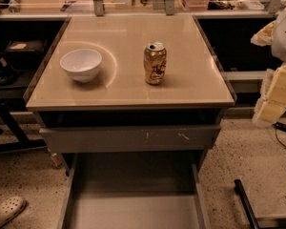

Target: Place orange can into middle drawer

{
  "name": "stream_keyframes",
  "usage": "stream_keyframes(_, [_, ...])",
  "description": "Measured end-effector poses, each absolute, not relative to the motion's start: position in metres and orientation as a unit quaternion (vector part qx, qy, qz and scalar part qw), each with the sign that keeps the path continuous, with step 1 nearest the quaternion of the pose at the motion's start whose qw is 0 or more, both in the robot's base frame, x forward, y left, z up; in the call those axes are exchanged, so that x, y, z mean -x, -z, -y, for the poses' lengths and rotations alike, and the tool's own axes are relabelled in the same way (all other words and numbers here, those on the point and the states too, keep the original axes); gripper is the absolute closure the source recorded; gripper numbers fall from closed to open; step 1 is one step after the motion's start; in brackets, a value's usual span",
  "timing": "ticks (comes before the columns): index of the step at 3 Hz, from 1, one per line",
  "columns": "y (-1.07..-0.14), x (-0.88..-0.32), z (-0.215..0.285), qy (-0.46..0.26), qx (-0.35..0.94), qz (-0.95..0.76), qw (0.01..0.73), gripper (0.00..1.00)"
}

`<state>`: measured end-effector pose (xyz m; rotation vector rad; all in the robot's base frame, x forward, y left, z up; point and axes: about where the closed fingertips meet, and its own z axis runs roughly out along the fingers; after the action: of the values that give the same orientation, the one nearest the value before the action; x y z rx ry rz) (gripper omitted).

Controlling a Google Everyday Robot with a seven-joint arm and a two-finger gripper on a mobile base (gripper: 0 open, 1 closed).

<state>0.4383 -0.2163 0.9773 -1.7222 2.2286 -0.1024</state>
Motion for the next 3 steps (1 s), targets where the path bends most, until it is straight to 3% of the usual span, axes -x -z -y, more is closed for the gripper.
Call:
stream_keyframes(2, [-0.974,-0.444,0.209,0.024,0.605,-0.777,0.173,0.00])
stream_keyframes(3, [-0.947,-0.483,0.174,0.000,0.631,-0.757,0.172,0.00])
